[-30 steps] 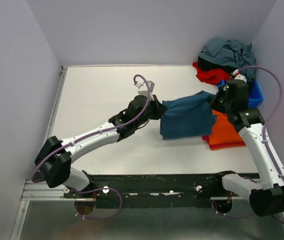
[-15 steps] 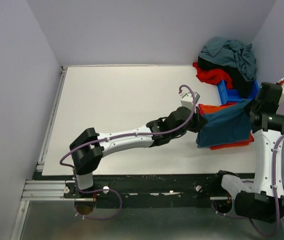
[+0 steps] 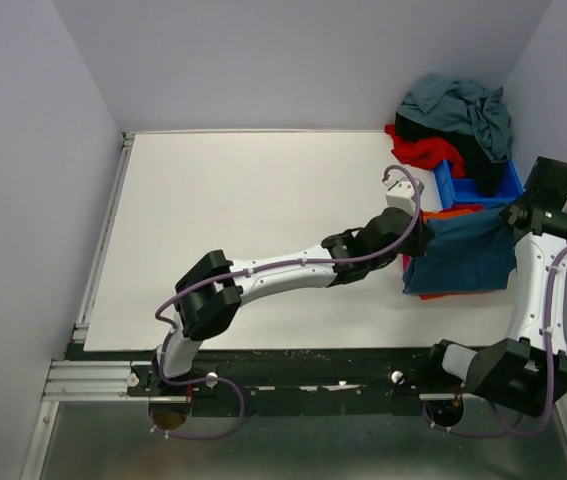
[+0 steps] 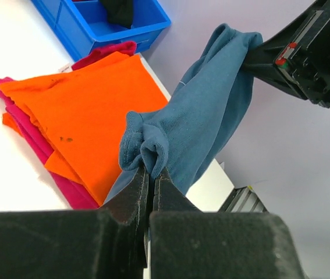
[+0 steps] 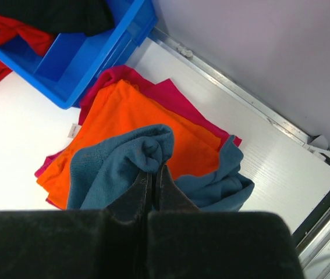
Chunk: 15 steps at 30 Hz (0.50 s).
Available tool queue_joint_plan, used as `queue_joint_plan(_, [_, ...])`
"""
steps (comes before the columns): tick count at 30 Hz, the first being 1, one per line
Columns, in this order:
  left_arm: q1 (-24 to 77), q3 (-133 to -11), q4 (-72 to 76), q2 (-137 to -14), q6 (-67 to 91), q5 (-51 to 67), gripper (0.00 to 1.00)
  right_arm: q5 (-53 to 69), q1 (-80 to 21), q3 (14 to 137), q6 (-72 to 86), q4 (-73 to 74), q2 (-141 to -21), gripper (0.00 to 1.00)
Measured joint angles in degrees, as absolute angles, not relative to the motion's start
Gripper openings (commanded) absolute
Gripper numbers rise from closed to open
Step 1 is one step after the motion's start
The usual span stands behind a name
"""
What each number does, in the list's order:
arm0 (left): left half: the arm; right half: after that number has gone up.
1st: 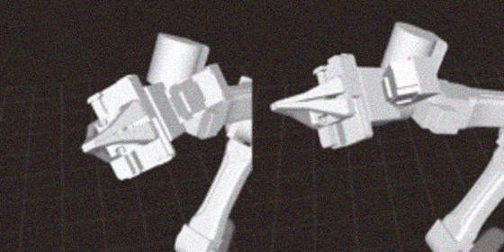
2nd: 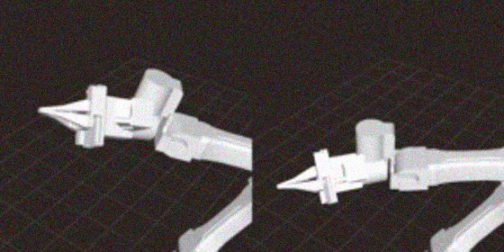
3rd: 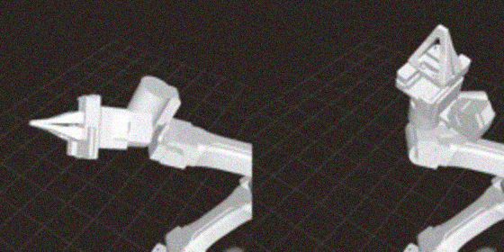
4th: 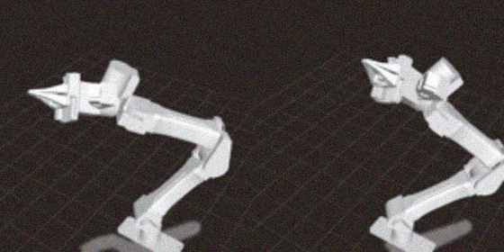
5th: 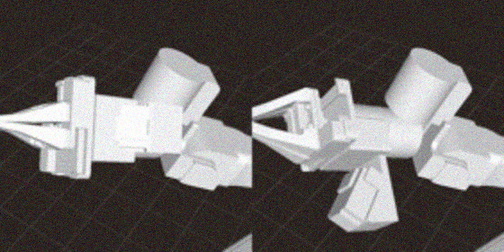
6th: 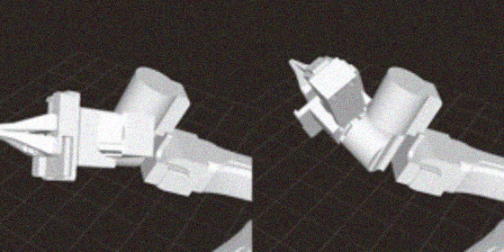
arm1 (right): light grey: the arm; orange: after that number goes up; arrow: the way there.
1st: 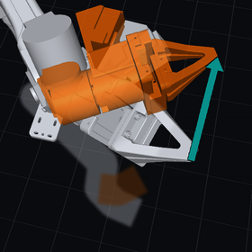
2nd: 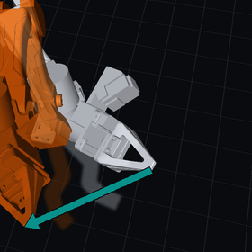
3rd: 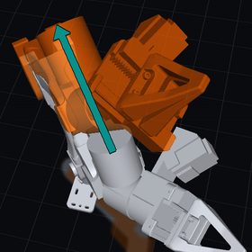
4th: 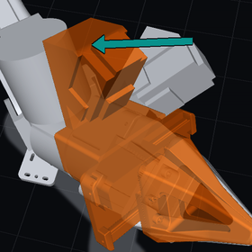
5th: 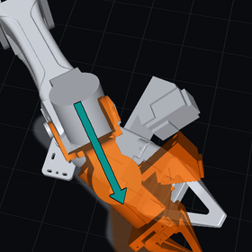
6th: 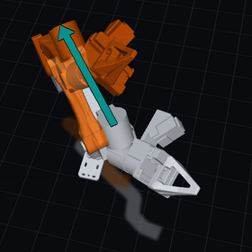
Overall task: Fold and stack the t-shirts
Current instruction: Put the neatly folded tshirt into the corner of the board with both arms
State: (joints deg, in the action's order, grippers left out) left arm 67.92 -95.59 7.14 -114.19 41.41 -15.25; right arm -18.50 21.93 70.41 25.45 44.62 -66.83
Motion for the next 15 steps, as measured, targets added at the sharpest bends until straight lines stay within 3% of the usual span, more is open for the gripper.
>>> queue_joint_plan(15, [62.98, -100.36, 7.2, -118.67, 44.49, -11.81, 0.0, -13.74, 24.77, 75.94, 25.19, 43.81, -70.81, 0.01])
